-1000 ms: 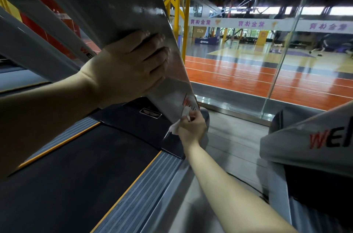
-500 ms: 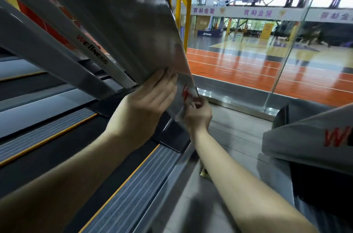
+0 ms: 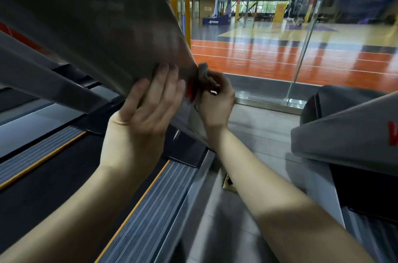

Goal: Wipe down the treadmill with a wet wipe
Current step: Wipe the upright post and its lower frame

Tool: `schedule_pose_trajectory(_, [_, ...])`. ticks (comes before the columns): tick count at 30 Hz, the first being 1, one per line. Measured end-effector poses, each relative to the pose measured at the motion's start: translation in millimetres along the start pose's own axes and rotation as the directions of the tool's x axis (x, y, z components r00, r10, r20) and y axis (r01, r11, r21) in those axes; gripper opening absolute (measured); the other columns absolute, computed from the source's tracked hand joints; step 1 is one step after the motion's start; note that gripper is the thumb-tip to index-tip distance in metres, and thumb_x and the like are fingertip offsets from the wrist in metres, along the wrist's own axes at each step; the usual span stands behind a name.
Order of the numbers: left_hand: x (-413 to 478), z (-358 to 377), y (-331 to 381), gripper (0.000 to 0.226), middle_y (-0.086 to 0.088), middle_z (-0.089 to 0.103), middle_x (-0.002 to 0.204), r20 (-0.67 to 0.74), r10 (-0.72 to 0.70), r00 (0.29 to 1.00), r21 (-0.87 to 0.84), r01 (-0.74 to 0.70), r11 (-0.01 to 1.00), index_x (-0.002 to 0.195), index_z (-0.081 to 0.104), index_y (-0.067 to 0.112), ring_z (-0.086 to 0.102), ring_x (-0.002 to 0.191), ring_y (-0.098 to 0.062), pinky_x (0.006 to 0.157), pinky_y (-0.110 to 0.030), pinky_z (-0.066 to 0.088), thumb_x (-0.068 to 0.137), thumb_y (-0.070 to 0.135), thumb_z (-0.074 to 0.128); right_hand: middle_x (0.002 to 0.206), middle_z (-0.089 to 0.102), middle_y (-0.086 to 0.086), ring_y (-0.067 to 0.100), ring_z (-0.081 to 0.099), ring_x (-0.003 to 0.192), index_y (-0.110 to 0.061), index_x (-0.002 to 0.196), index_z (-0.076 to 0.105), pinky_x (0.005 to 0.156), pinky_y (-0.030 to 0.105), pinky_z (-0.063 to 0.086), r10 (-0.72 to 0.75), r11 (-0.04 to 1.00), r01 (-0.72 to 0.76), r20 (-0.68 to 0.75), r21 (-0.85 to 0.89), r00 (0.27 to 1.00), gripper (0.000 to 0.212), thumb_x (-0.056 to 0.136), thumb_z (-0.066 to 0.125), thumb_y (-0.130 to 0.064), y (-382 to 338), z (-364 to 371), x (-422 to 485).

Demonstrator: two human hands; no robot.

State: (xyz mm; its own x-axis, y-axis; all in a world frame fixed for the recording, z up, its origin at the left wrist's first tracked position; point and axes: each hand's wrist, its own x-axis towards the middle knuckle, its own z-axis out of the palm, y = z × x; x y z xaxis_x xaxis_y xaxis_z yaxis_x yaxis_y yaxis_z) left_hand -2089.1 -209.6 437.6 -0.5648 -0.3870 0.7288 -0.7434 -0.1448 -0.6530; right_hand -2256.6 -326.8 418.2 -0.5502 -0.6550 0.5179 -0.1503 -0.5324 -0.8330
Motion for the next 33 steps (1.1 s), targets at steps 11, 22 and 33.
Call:
schedule_pose_trajectory(11, [-2,10,7,0.075,-0.022,0.014,0.175,-0.017,-0.030,0.999,0.029,0.031,0.999,0.169,0.015,0.003,-0.004,0.159,-0.039,0.123,-0.052,-0.029,0.098,0.013,0.038,0.084,0.072,-0.003,0.014,0.071,0.082,-0.010,0.097,0.075,0.074,0.019,0.052,0.026,0.997,-0.029,-0.057,-0.069,0.998,0.007,0.094,0.073,-0.003,55,-20,-46])
schedule_pose_trajectory(22, [-31,16,38,0.090,-0.011,0.001,0.179,0.142,0.138,0.980,-0.254,-0.099,0.962,0.170,0.007,0.007,-0.001,0.166,-0.024,0.128,-0.049,-0.021,0.090,0.008,0.047,0.090,0.071,0.000,0.022,0.071,0.088,-0.028,0.093,0.068,0.079,0.043,0.059,0.171,0.980,-0.178,-0.089,-0.085,0.981,0.009,0.098,0.069,-0.020,85,-16,-91])
schedule_pose_trajectory(33, [-41,18,84,0.098,-0.012,0.005,0.178,0.255,0.000,0.967,-0.401,0.106,0.910,0.169,0.010,0.002,-0.002,0.166,-0.027,0.130,-0.054,-0.014,0.083,0.003,0.057,0.104,0.073,-0.002,0.011,0.071,0.092,-0.033,0.100,0.073,0.084,0.035,0.060,0.376,0.917,-0.374,-0.017,-0.136,0.927,0.021,0.094,0.071,-0.013,138,-62,-86])
